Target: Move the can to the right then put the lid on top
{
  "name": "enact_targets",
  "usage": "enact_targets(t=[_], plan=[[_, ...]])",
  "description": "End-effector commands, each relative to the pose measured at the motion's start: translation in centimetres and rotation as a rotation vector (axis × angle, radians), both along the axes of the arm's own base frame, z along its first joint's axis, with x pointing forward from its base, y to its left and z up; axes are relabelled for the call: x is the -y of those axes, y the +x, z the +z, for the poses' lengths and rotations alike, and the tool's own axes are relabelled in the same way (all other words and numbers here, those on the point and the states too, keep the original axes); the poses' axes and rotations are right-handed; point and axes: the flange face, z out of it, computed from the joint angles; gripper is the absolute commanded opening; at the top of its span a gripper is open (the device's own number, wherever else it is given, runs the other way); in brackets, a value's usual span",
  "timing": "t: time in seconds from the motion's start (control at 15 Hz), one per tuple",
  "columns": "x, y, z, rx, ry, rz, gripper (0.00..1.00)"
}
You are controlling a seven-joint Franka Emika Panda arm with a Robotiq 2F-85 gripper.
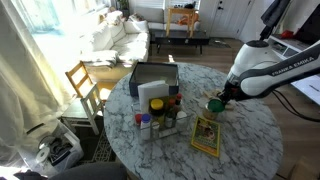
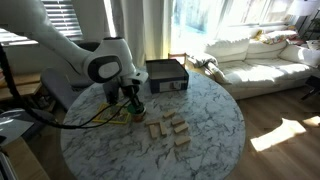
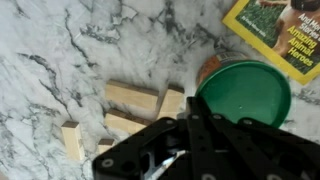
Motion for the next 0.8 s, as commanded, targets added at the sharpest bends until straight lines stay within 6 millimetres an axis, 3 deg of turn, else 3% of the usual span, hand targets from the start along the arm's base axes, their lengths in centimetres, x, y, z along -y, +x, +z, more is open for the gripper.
enact_targets(t=[0.0, 0.73], plan=[[0.3, 1.5, -0.91, -0.038, -0.021, -0.029, 0.0], [-0.38, 1.87, -1.7, -0.059, 0.018, -0.025, 0.0]])
